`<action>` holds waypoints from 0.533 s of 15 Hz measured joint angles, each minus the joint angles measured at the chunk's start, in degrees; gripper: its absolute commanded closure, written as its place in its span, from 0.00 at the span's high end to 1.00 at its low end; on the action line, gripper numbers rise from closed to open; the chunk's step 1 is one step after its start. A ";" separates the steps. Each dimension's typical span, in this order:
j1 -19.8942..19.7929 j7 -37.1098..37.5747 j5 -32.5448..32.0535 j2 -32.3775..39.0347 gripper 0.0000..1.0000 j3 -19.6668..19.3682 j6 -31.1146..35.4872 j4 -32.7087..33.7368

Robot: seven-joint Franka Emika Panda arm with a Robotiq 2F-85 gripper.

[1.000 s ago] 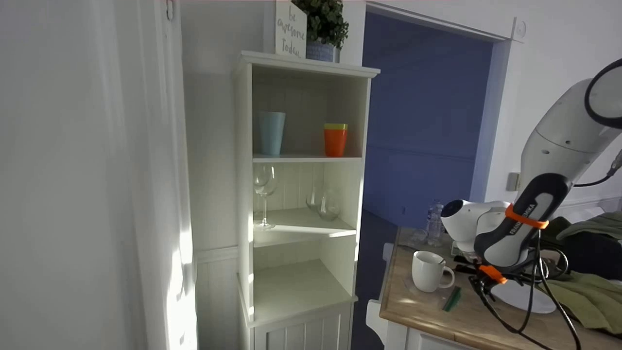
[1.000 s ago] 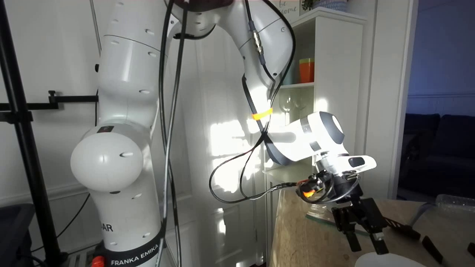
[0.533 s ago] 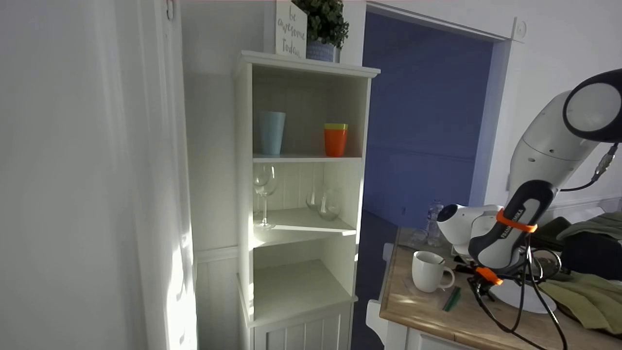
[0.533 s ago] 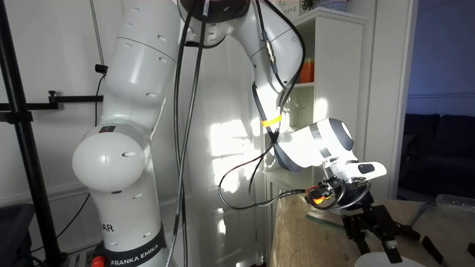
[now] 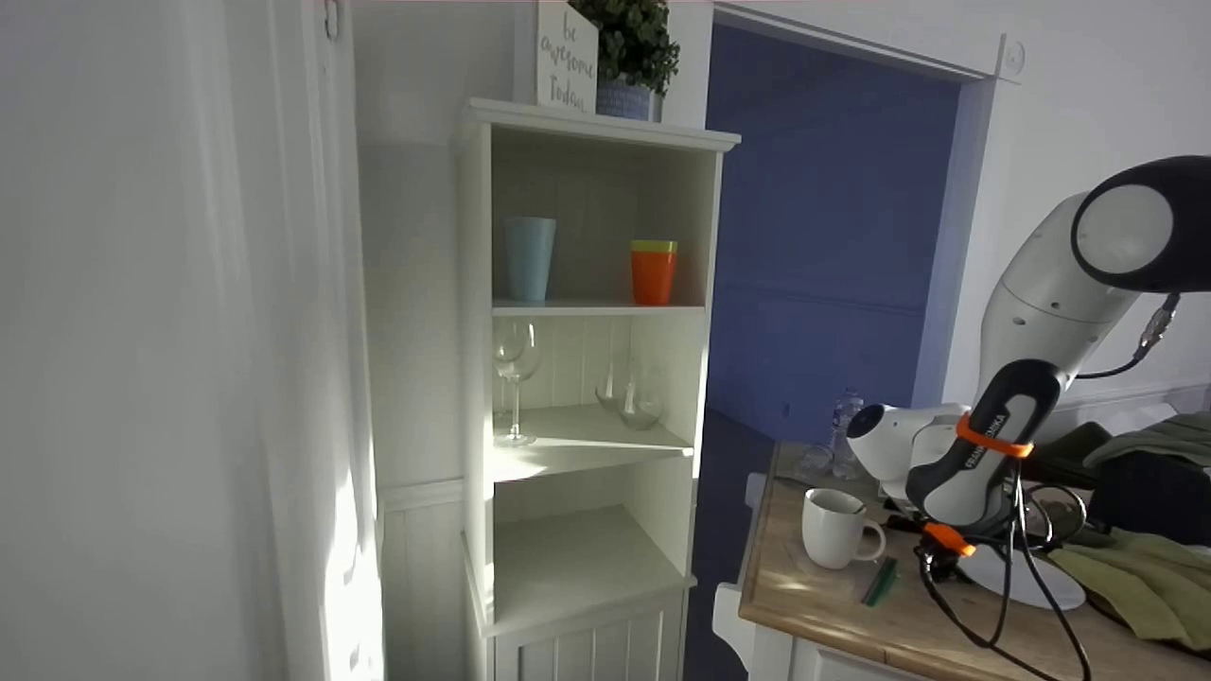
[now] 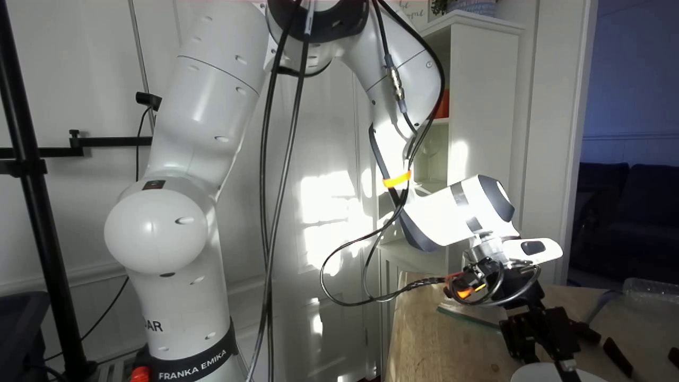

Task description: Pick up the white plates and put them on the bottom white shelf

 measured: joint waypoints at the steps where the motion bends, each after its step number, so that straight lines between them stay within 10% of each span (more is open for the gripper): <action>1: 0.08 -0.01 0.00 0.14 0.30 0.00 0.00 0.17; 8: 0.48 -0.09 -0.18 1.07 0.04 -0.02 -0.26 0.48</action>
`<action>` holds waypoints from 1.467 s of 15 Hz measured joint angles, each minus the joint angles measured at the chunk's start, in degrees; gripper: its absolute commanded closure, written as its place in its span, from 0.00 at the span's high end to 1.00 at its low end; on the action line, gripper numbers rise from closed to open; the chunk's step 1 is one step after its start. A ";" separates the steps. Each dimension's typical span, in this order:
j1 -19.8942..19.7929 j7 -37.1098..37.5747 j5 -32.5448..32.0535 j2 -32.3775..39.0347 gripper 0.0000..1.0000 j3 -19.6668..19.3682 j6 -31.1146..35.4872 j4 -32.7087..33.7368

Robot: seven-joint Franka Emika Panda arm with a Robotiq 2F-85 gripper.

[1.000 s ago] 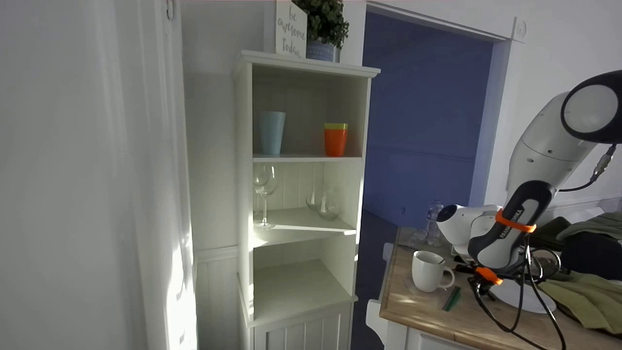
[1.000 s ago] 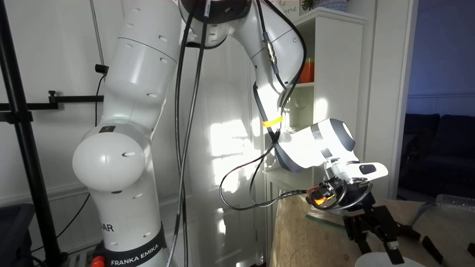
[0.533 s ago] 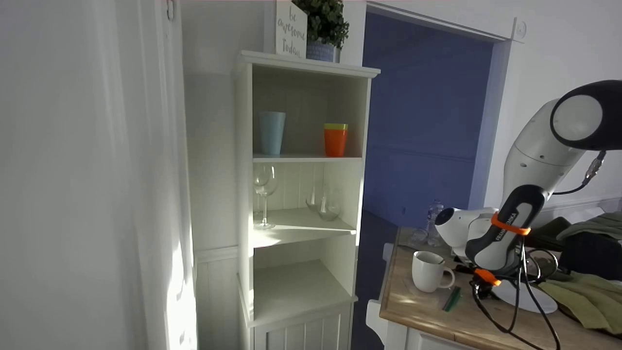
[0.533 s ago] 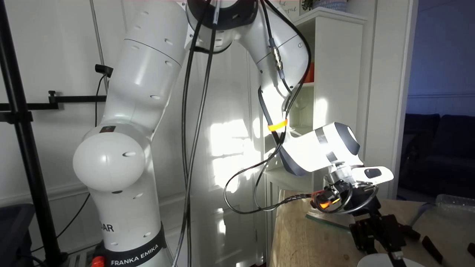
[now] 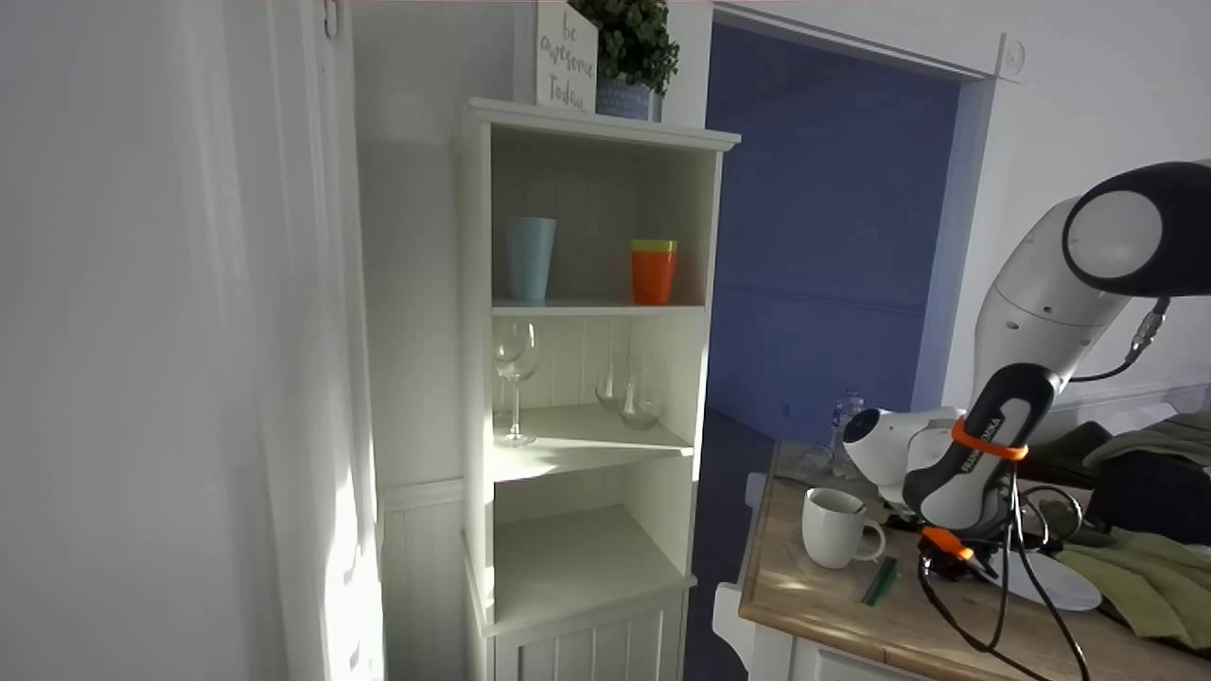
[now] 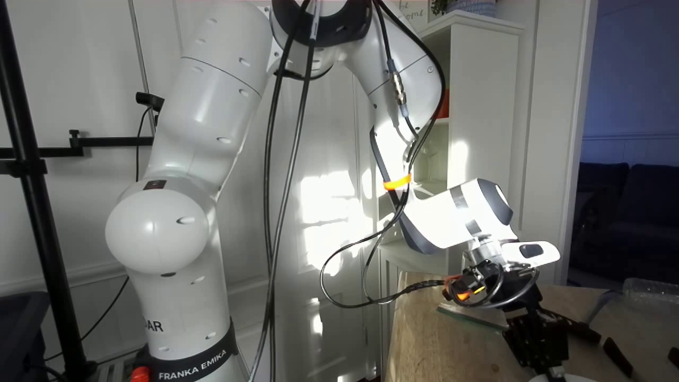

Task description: Pick up the white plates and put them on the bottom white shelf

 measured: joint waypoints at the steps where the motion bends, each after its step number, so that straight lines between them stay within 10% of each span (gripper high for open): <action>1: 0.09 -0.08 -0.09 -0.08 0.04 -0.02 -0.31 0.10; 22: 1.18 -7.44 -1.23 -18.75 0.02 1.52 -0.51 -14.88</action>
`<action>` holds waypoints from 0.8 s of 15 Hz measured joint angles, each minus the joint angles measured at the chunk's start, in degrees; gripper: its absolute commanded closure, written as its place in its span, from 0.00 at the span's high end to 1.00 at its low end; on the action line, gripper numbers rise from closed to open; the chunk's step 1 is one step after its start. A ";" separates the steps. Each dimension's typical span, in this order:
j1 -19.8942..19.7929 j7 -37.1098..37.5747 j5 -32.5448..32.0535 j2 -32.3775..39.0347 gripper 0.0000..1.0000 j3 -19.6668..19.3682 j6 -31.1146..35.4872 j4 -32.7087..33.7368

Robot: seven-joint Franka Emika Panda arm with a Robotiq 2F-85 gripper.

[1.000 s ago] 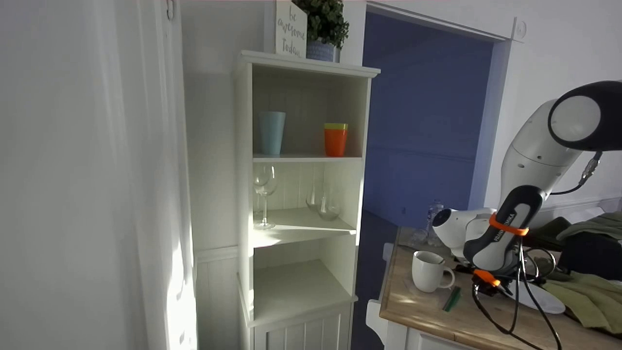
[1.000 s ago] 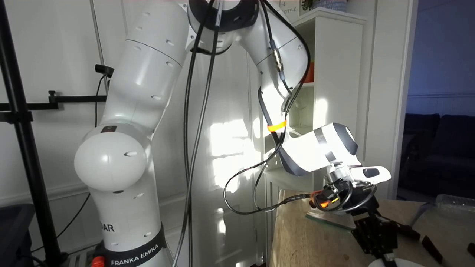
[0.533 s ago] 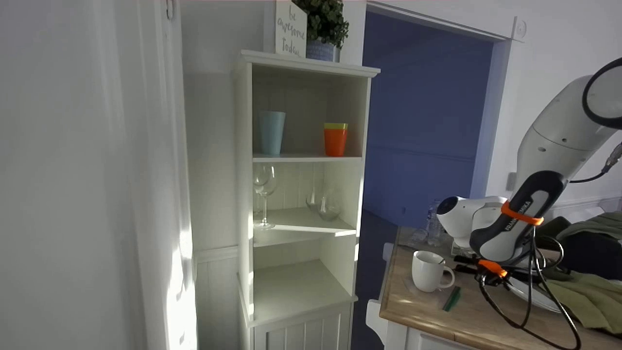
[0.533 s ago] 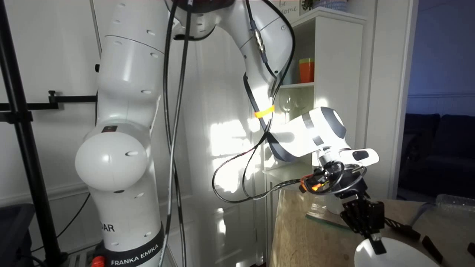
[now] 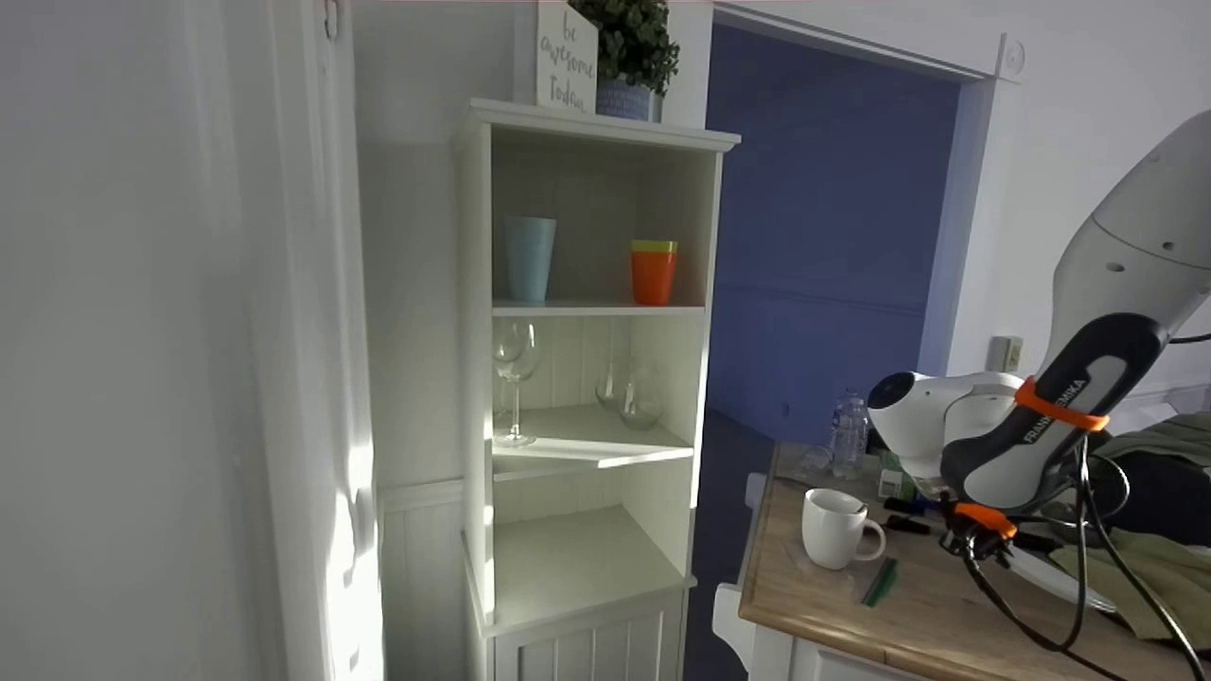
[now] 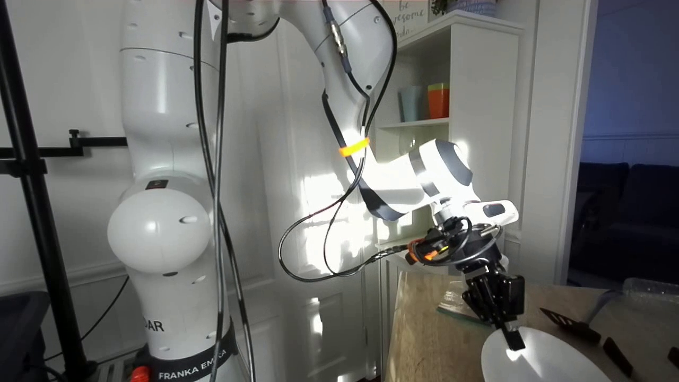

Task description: Pick up the white plates and put them on the bottom white shelf

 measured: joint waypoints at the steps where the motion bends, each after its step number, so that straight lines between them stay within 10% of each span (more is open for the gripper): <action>1: 0.17 0.00 -1.85 -1.36 0.02 0.28 -0.08 -1.21; 12: 8.02 0.90 -17.24 -20.64 0.02 12.40 -9.15 -19.18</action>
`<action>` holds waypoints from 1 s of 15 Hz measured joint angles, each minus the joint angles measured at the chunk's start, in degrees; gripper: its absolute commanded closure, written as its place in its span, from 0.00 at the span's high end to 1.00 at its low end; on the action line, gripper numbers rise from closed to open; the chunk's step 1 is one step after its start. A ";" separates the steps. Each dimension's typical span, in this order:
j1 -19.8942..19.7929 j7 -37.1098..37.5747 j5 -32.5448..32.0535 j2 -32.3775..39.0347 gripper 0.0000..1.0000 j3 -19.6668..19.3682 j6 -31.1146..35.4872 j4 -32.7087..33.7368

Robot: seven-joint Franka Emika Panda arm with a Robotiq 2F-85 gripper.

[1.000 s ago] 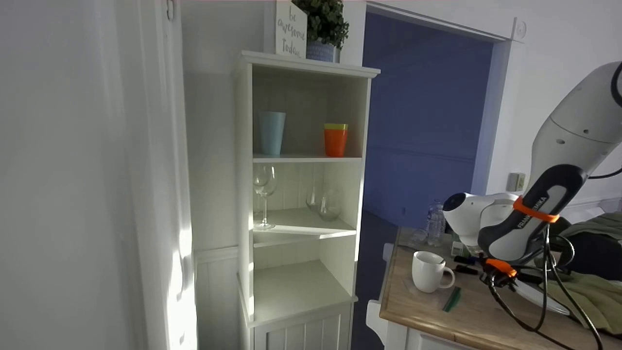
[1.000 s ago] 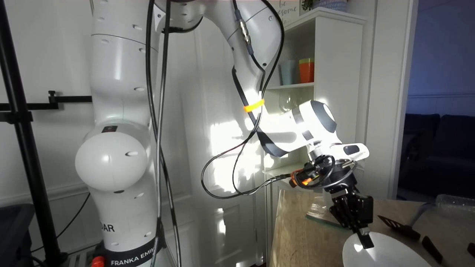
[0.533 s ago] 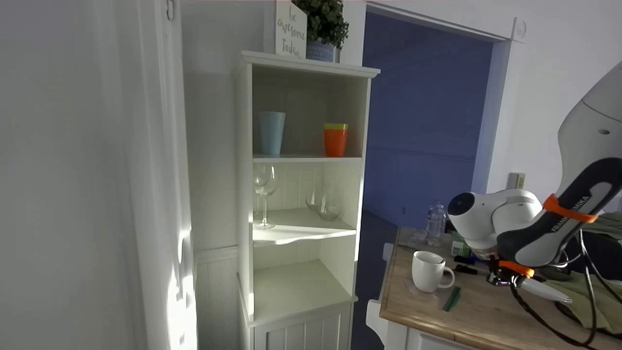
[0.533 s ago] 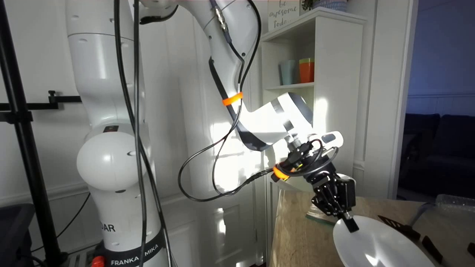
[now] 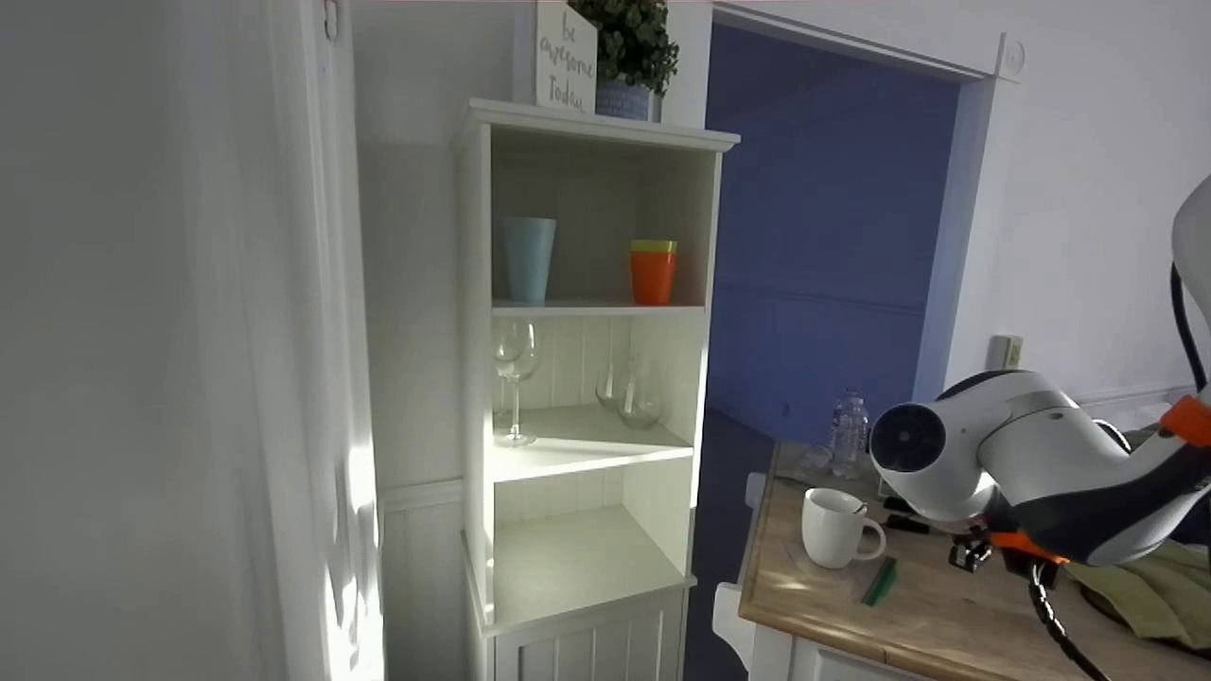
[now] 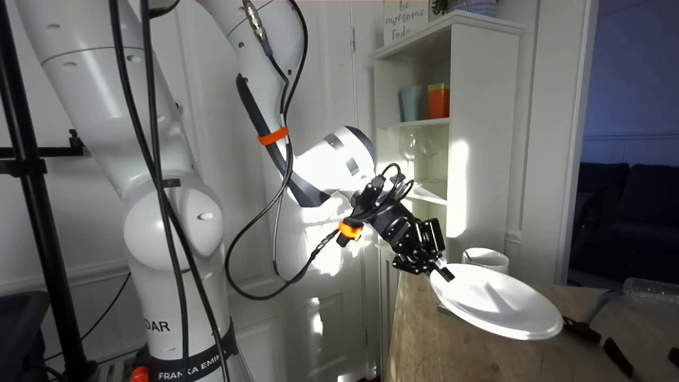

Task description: Pick up the white plates and put them on the bottom white shelf

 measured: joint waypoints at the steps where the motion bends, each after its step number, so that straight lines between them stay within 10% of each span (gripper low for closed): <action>1: 1.16 0.02 -0.57 -0.52 0.02 1.32 -0.85 0.30; 15: 9.44 10.64 -31.76 1.56 0.07 6.62 1.37 1.02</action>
